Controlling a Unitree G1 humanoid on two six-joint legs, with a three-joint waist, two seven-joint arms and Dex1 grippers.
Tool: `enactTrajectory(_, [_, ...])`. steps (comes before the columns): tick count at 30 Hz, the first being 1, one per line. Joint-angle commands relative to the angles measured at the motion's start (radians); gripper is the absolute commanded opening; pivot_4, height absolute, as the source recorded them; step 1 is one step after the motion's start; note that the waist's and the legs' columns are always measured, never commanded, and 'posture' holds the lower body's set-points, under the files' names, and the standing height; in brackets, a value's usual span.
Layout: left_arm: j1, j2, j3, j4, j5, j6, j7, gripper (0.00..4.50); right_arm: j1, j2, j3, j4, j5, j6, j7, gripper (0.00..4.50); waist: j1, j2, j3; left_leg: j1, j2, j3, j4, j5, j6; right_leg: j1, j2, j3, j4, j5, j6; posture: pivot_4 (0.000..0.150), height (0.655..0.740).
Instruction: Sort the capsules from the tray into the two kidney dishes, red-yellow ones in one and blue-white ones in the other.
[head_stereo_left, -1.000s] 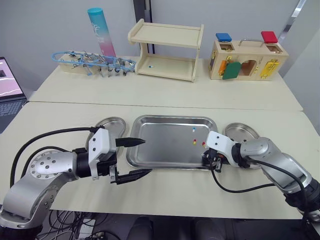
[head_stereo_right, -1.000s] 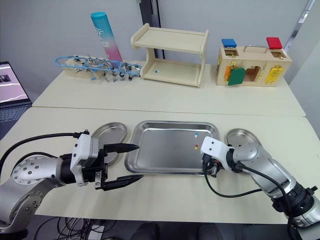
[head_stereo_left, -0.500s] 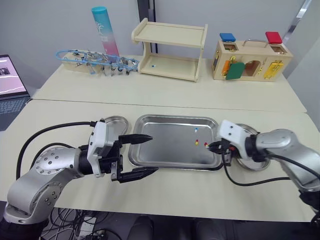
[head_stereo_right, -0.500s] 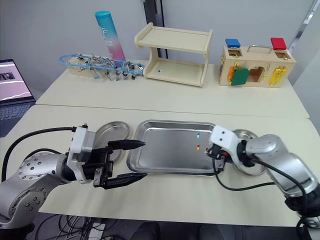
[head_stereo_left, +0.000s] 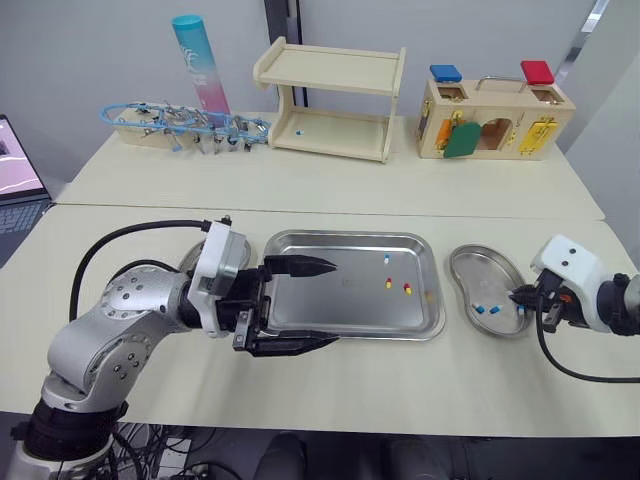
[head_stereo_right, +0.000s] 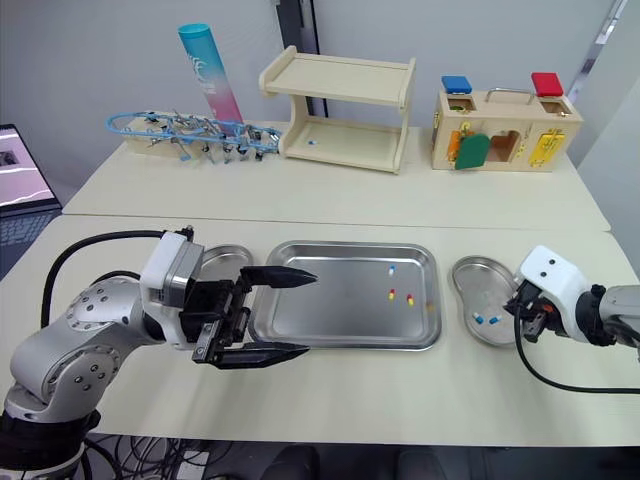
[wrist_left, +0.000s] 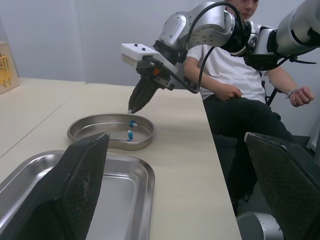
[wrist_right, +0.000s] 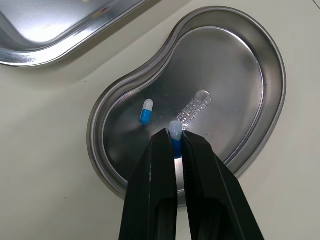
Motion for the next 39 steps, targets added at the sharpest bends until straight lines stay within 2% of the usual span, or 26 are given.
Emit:
enactTrajectory(1, [-0.015,-0.004,-0.008,-0.008,0.006,-0.006,-0.014,4.50,-0.024,0.022,0.025,0.032,-0.020,-0.036,-0.043,0.67,0.002,0.000,0.000,0.000,0.000,0.000,0.000,0.000,0.000,0.000,0.000,0.000,0.000,0.000,0.000,0.150,0.7400])
enactTrajectory(2, [-0.016,-0.004,-0.009,-0.007,0.007,-0.006,-0.015,4.50,-0.032,0.028,0.034,0.045,-0.026,-0.044,-0.053,0.80,0.003,0.000,0.000,0.000,0.000,0.000,0.000,0.000,0.000,0.000,0.000,0.000,0.000,0.000,0.000,0.150,0.7400])
enactTrajectory(5, [-0.009,-0.001,-0.002,-0.010,0.011,-0.006,-0.014,4.50,-0.052,0.036,0.040,0.074,-0.023,-0.061,-0.064,1.65,0.004,0.000,0.000,0.000,0.000,0.000,0.000,0.000,0.000,0.000,0.000,0.000,0.000,0.000,0.000,0.150,0.7400])
enactTrajectory(10, [0.023,0.024,0.035,-0.020,0.002,0.012,-0.004,4.50,-0.058,0.015,0.017,0.087,-0.005,-0.098,-0.040,3.19,0.006,0.000,0.000,-0.001,0.000,0.000,0.000,0.000,0.000,0.000,0.000,0.000,0.000,0.000,0.000,0.150,0.7400])
enactTrajectory(14, [0.063,0.068,0.122,0.001,0.003,0.045,0.047,4.50,-0.020,0.009,-0.058,0.094,-0.002,-0.219,0.001,4.45,0.007,0.000,0.000,-0.001,0.000,0.000,0.000,0.000,0.000,-0.001,0.000,0.000,0.000,0.000,0.000,0.150,0.7400])
enactTrajectory(18, [0.185,0.119,0.302,0.126,0.064,0.047,0.099,4.50,0.060,0.058,-0.172,0.122,0.009,-0.460,0.069,4.49,0.006,0.000,0.000,-0.001,0.000,0.000,0.000,0.000,0.000,-0.001,0.000,0.000,0.000,0.000,0.000,0.150,0.7400])
enactTrajectory(25, [0.368,0.191,0.504,0.432,0.266,-0.097,0.100,4.50,0.119,0.043,-0.255,0.297,0.000,-0.652,0.171,4.49,0.008,0.001,0.000,0.000,0.000,0.000,-0.001,0.000,0.000,-0.001,0.000,0.000,0.000,0.000,0.000,0.150,0.7400])
enactTrajectory(33, [0.505,0.180,0.626,0.672,0.395,-0.247,0.109,4.50,0.244,0.015,-0.319,0.491,-0.032,-0.796,0.259,4.49,0.008,0.001,0.000,0.000,0.000,0.000,-0.002,0.000,0.000,-0.001,0.000,0.000,-0.001,0.000,0.000,0.150,0.7400])
enactTrajectory(39, [0.545,0.173,0.655,0.846,0.418,-0.328,0.090,4.50,0.336,0.025,-0.372,0.532,-0.046,-0.822,0.256,4.49,0.008,0.001,0.000,0.001,0.000,0.001,-0.002,0.000,0.000,-0.001,0.000,0.000,0.000,0.000,0.000,0.150,0.7400])
